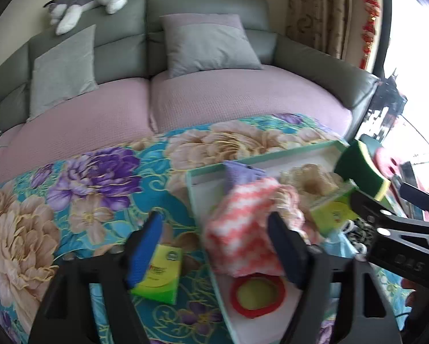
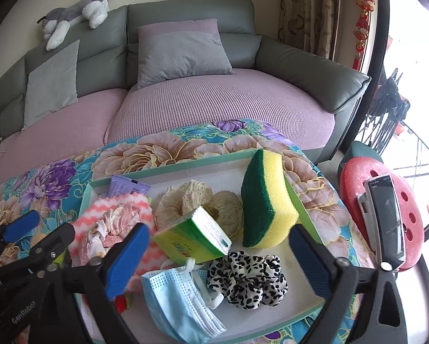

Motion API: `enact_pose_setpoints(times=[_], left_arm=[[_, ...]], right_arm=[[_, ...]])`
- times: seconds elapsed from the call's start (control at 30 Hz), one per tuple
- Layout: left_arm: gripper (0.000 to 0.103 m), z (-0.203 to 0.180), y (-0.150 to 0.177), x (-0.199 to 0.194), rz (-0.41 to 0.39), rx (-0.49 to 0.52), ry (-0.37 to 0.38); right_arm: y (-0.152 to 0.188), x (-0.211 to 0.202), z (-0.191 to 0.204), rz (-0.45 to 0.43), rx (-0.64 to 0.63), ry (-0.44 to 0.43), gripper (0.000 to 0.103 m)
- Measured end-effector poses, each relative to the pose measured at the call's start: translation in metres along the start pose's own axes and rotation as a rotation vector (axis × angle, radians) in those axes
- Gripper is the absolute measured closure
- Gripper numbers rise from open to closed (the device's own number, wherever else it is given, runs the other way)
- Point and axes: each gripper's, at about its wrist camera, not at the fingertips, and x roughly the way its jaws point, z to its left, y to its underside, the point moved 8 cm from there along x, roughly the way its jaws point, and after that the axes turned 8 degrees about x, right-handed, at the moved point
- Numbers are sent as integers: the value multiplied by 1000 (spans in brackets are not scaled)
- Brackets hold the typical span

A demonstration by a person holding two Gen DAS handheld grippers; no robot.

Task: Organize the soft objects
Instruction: 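Carry the scrunchie and tissue pack to the tray and open both tools, then withdraw both tools from the tray toward the beige sponge puff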

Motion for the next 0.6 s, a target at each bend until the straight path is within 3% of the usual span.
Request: enact_pose_setpoints(times=[0.07,0.23,0.6], left_arm=[[8,16,3,1,7,-35,-54],[7,51,12,-1,12,-109,-128],[7,83,24,-12,17,-186,-182]], right_arm=[[-1,-2,2,-2,4,-6,0],[0,-2,5,4,6,-18,0],[6,-1,28,21,-58,-26,0]])
